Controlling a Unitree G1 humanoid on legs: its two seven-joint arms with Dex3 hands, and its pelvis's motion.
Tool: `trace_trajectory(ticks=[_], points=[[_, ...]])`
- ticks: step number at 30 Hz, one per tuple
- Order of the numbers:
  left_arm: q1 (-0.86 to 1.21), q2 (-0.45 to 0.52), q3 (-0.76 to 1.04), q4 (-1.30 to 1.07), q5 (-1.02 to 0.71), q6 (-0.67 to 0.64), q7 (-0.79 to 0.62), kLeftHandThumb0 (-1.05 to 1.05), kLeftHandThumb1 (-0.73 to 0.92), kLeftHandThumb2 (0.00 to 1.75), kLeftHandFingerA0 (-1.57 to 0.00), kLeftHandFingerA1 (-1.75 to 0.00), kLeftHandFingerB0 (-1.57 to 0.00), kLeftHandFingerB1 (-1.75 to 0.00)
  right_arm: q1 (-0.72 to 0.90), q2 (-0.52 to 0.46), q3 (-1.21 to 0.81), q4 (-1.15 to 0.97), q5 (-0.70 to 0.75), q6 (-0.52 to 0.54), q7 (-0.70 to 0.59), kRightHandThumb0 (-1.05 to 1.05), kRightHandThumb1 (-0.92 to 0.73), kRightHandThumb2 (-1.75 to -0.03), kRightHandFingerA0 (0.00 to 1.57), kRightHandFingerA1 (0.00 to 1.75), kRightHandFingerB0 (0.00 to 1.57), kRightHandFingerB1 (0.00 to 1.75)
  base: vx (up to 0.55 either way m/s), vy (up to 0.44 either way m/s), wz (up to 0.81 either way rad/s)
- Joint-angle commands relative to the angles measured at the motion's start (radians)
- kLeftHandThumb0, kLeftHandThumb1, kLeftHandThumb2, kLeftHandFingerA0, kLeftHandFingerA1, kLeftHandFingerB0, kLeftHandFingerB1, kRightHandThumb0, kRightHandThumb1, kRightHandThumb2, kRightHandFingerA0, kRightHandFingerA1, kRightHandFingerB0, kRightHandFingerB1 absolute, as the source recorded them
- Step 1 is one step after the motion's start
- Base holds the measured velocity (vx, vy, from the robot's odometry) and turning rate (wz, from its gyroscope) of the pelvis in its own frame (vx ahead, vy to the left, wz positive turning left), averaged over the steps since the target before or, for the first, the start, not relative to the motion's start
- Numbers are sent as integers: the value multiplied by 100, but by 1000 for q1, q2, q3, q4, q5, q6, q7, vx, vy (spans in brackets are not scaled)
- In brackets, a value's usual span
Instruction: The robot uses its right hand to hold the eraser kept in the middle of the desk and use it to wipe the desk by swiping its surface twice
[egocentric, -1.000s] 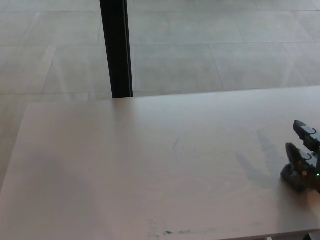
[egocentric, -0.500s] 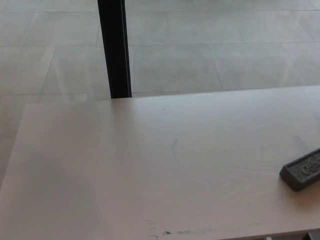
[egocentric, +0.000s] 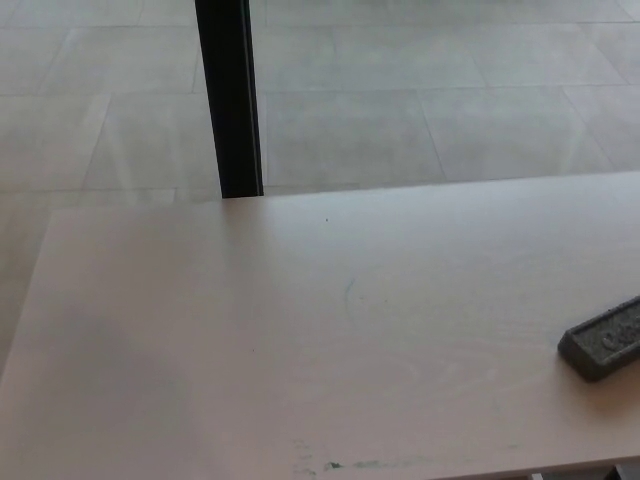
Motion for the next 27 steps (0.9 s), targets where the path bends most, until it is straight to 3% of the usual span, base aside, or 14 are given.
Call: trace_trajectory(ticks=[1, 2, 3, 4, 5, 6, 7, 8, 9, 10, 16, 17, 22, 27], points=[[25, 47, 29, 6, -26, -17, -1, -63, 87, 66, -67, -65, -49, -52, 75, 105, -139, 301, 115, -218, -113, -39, -44, -104, 3, 54, 0, 51, 0, 0, 0], [26, 39, 25, 8, -23, -18, 1, -64, 87, 66, -68, -65, -49, -52, 79, 104, -145, 310, 119, -218, -116, -78, -61, -96, 10, 60, 4, 40, 0, 0, 0], [26, 28, 19, 10, -17, -19, 4, -64, 87, 66, -68, -65, -49, -52, 87, 104, -154, 323, 125, -217, -121, -78, -61, -96, 10, 60, 4, 40, 0, 0, 0], [28, 30, 17, 12, -14, -24, 1, -63, 88, 66, -68, -65, -48, -52, 84, 114, -150, 334, 122, -215, -134, -75, -77, -65, 12, 60, 6, 31, 0, 0, 0], [36, 31, 11, 7, -6, -27, 4, -63, 89, 66, -67, -63, -48, -52, 86, 133, -122, 357, 95, -234, -144, -76, -60, -96, 16, 63, 4, 43, 0, 0, 0], [36, 30, 15, 9, -10, -29, 6, -62, 89, 66, -66, -63, -48, -52, 78, 135, -106, 367, 81, -235, -163, -75, -60, -95, 20, 63, 5, 46, 0, 0, 0], [37, 30, 15, 10, -11, -26, 4, -62, 89, 66, -64, -63, -47, -52, 83, 140, -90, 376, 71, -246, -151, -74, -77, -64, 18, 62, 10, 35, 0, 0, 0], [40, 30, 16, 9, -12, -21, 5, -62, 88, 66, -64, -63, -47, -51, 95, 151, -76, 372, 64, -259, -132, -77, -60, -97, 19, 63, 4, 42, 0, 0, 0], [45, 27, 18, 4, -15, -21, 2, -62, 88, 66, -62, -63, -46, -51, 99, 155, -66, 372, 58, -258, -134, -75, -76, -63, 19, 64, 12, 37, 0, 0, 0], [47, 26, 17, 4, -15, -24, -1, -63, 87, 66, -63, -63, -46, -52, 111, 164, -36, 378, 41, -282, -92, -74, -62, -95, 17, 62, 10, 47, 0, 0, 0], [61, 28, 27, 16, -23, -35, -10, -63, 88, 67, -64, -63, -45, -51, 119, 169, 51, 397, 6, -358, -83, -75, -61, -97, 28, 63, 18, 46, 0, 0, 0], [62, 24, 30, 13, -24, -32, 2, -63, 88, 67, -62, -63, -45, -51, 120, 170, 71, 396, -4, -367, -84, -73, -76, -63, 33, 60, 27, 33, 0, 0, 0], [56, 26, 31, 34, -20, -32, 5, -65, 88, 66, -61, -62, -46, -50, 130, 169, 124, 410, -9, -409, -83, -73, -72, -62, 41, 60, 36, 35, 0, 0, 0], [46, 23, 36, 17, -26, -25, -2, -63, 88, 66, -59, -64, -45, -50, 109, 156, 165, 426, 7, -410, -77, -71, -73, -62, 42, 64, 35, 36, 0, 0, 0]])
